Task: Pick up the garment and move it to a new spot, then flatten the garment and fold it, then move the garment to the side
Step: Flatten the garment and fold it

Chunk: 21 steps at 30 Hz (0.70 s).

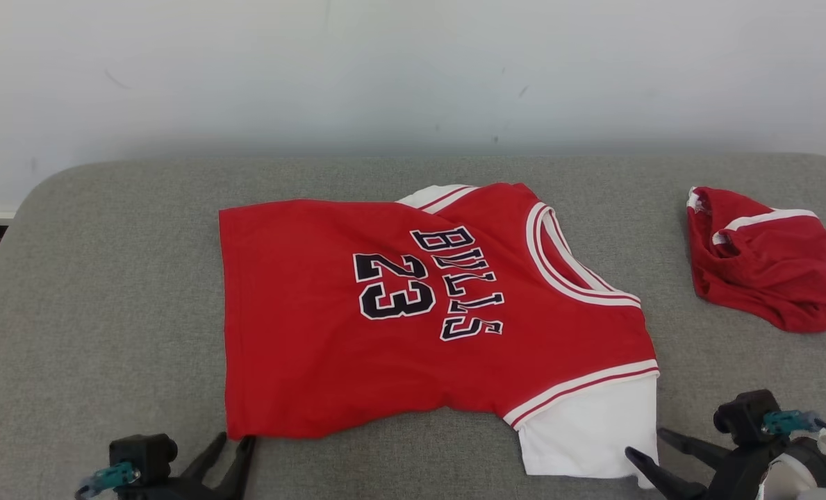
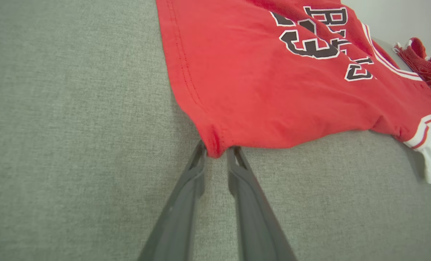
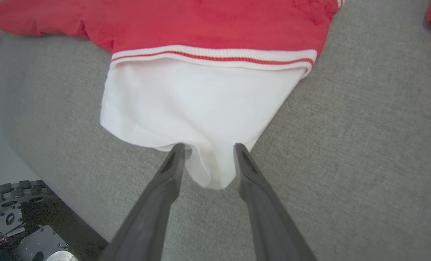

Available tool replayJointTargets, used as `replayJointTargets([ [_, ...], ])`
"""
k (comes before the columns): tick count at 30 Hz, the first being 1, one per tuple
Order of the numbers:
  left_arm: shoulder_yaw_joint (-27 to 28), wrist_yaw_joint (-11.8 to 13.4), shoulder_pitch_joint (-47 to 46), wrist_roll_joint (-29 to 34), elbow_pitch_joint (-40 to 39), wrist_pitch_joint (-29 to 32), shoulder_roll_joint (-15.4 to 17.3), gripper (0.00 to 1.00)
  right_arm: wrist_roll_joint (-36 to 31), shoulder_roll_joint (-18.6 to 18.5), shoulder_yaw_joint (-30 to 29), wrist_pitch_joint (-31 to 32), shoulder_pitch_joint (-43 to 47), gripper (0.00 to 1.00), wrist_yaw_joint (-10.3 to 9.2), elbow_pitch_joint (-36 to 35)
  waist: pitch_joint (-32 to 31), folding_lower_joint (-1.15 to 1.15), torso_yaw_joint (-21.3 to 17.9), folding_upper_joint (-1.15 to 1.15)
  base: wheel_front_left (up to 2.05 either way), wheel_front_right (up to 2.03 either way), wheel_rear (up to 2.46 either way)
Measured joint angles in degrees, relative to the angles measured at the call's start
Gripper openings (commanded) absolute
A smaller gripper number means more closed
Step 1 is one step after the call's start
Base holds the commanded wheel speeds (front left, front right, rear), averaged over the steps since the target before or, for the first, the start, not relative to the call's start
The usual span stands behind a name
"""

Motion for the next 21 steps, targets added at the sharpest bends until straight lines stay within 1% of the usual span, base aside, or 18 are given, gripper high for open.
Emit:
replayJointTargets([
  [5, 2.38, 0.79, 0.90, -1.49, -4.42, -1.23, 0.32, 1.00, 5.46, -0.43, -3.47, -1.47, 0.55, 1.00, 0.09, -3.34, -0.23, 0.00, -0.09, 0.01, 0.00, 0.00, 0.00],
  [7, 3.38, 1.15, 1.34, -1.98, -6.67, -1.94, 0.68, 1.00, 6.33, -1.08, -4.43, -1.99, 1.19, 1.00, 0.16, -4.77, -0.17, 0.00, -0.14, 0.00, 0.00, 0.00, 0.00],
  [8, 3.78, 1.74, 1.59, -1.90, -7.73, -2.18, 1.01, 1.00, 6.21, -1.53, -4.57, -1.98, 1.18, 1.00, -0.10, -5.13, -0.07, 0.00, -0.18, 0.01, 0.00, 0.00, 0.00],
  [11, 4.65, 3.02, 1.83, -1.79, -9.76, -2.98, 1.42, 1.00, 4.19, -2.50, -4.71, -1.67, 1.03, 1.00, -3.36, -5.15, 0.30, 0.00, -0.35, 0.01, 0.00, 0.00, 0.00],
  [13, 4.63, 4.25, 1.78, -0.82, -10.58, -3.04, 1.44, 1.00, 3.83, -2.52, -4.65, -1.31, 1.10, 1.00, -5.33, -5.15, 0.56, 0.00, -0.39, 0.01, 0.00, 0.00, 0.00],
  [14, 4.63, 4.25, 1.78, -0.82, -10.58, -3.04, 1.44, 1.00, 3.83, -2.52, -4.65, -1.31, 1.10, 1.00, -5.33, -5.15, 0.56, 0.00, -0.39, 0.01, 0.00, 0.00, 0.00],
  [16, 4.26, 5.00, 1.75, 0.20, -10.92, -3.00, 1.81, 1.00, 3.68, -2.25, -4.43, -0.60, 1.10, 1.00, -7.37, -5.28, 0.95, 0.00, -0.41, 0.00, 0.00, 0.00, 0.00],
  [21, 2.83, 5.95, 1.80, 2.13, -9.62, -0.58, 2.82, 1.00, 2.89, -1.44, -3.56, 1.47, 1.11, 1.00, -10.76, -5.78, 2.24, 0.00, -0.72, 0.00, 0.00, 0.00, 0.00],
])
